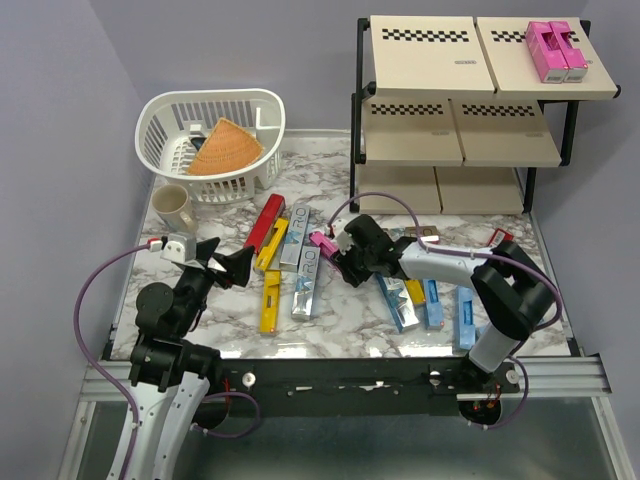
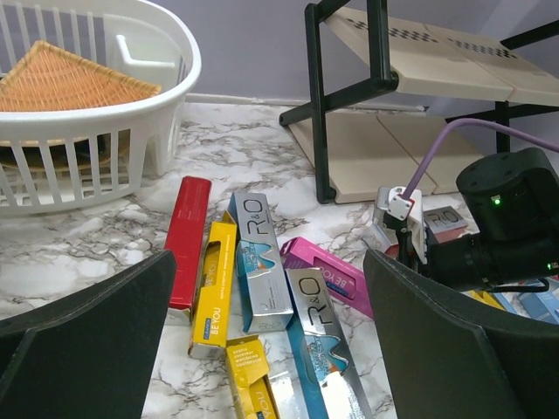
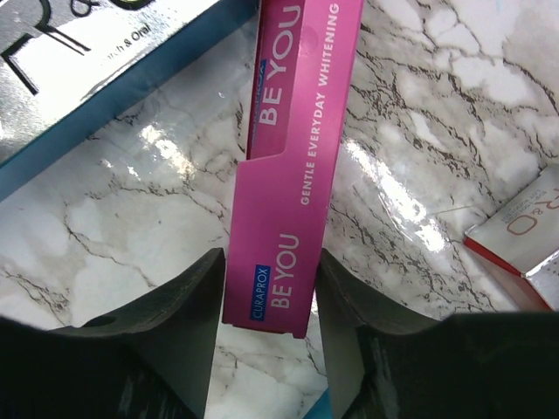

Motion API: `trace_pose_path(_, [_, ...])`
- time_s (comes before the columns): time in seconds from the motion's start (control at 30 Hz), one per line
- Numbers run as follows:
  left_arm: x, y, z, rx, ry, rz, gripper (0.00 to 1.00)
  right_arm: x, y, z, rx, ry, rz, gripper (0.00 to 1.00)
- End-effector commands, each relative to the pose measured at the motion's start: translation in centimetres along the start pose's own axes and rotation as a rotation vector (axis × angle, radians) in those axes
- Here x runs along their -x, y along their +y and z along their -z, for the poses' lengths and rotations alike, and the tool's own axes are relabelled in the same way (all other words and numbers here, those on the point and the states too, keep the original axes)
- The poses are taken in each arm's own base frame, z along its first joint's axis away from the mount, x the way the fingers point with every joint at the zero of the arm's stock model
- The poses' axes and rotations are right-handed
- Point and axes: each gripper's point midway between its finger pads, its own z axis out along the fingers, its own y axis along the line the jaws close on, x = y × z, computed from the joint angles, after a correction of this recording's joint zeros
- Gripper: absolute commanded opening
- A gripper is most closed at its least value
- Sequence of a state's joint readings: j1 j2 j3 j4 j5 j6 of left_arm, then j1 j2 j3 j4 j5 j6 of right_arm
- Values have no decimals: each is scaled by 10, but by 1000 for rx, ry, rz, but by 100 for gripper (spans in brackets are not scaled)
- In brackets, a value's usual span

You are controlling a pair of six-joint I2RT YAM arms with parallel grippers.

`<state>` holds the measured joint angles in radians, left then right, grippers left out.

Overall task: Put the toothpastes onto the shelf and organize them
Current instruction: Pick up the toothpaste from the center of the board.

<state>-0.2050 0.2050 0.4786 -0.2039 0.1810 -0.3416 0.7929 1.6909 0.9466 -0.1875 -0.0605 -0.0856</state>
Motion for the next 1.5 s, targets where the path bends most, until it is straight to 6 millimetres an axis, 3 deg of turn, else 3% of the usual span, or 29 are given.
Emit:
trace_pose_path(0.0, [8, -7, 2, -32, -18, -8, 99, 6, -2, 3, -37, -61, -33, 48])
trace_pose_path(0.3, [6, -7, 1, -34, -9, 1, 99, 20, 11, 34, 14, -123, -105, 38])
trace_pose_path(0.43, [-2, -17, -3, -82, 21, 69, 99, 40, 18, 63, 46, -213, -146, 38])
trace_pose_path(0.53, [-5, -31, -7, -153, 24, 181, 99, 52, 32, 81, 129, -286, -173, 37])
trace_pose_path(0.57, [2, -36, -10, -184, -11, 199, 99, 64, 44, 94, 195, -338, -165, 36])
trace_pose_path(0.63, [-6, -44, -15, -233, 7, 277, 99, 74, 57, 107, 273, -388, -185, 36])
trace_pose_path(0.67, [5, -50, -17, -277, -38, 283, 99, 83, 68, 120, 340, -439, -173, 36])
trace_pose_path(0.73, [-1, -53, -23, -304, -31, 339, 99, 93, 79, 134, 411, -492, -198, 36])
trace_pose_path(0.77, [12, -60, -24, -348, -76, 375, 99, 99, 87, 144, 464, -534, -187, 36])
trace_pose_path(0.9, [16, -68, -34, -405, -95, 451, 99, 115, 102, 179, 581, -651, -250, 36])
trace_pose_path(1.07, [27, -88, -35, -505, -146, 466, 99, 127, 114, 208, 683, -730, -255, 36])
trace_pose_path(1.3, [32, -117, -35, -629, -179, 502, 99, 132, 124, 218, 785, -749, -304, 37])
trace_pose_path(1.47, [31, -124, -45, -636, -175, 539, 99, 132, 130, 222, 834, -754, -299, 37])
